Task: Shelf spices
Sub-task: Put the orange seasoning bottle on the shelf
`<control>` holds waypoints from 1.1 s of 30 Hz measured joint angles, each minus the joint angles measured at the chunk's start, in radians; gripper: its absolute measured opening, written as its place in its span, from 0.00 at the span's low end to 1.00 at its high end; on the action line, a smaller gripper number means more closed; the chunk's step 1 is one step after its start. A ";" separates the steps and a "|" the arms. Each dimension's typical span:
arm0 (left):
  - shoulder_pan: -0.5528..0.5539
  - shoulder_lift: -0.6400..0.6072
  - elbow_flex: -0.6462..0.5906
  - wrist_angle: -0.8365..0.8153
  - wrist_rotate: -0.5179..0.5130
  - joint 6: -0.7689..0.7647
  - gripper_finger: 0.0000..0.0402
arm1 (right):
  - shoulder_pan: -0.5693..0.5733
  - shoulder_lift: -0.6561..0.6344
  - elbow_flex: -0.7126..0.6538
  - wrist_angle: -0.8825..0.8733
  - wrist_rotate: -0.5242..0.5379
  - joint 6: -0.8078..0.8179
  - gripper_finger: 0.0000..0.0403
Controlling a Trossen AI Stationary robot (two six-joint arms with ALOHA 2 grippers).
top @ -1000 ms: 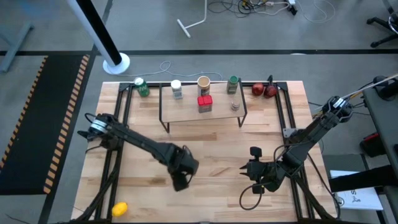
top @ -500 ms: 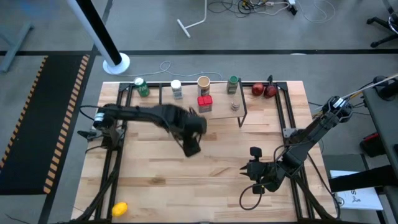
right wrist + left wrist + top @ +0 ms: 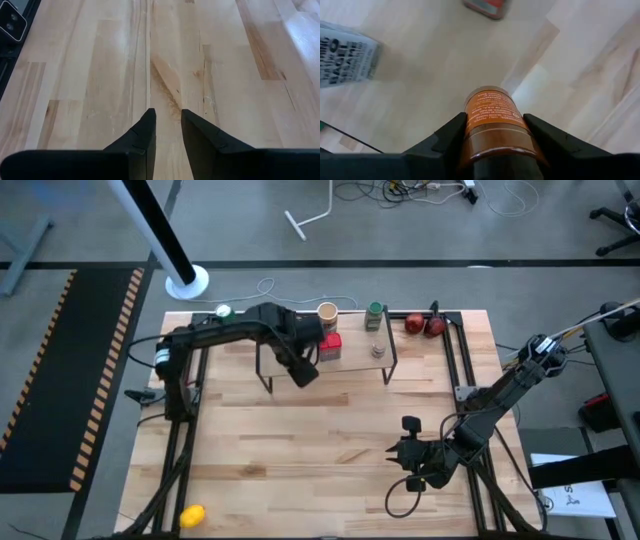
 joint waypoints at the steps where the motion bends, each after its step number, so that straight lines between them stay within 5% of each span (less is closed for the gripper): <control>1: 0.012 0.000 -0.003 0.000 0.002 0.007 0.42 | 0.000 0.000 0.000 0.000 0.000 0.000 0.18; 14: 0.109 0.000 -0.012 -0.006 0.002 0.048 0.42 | 0.000 0.000 0.000 0.000 0.000 -0.003 0.12; 33: 0.148 0.034 -0.013 -0.001 0.007 0.144 0.44 | 0.000 0.000 0.000 0.000 -0.001 -0.003 0.17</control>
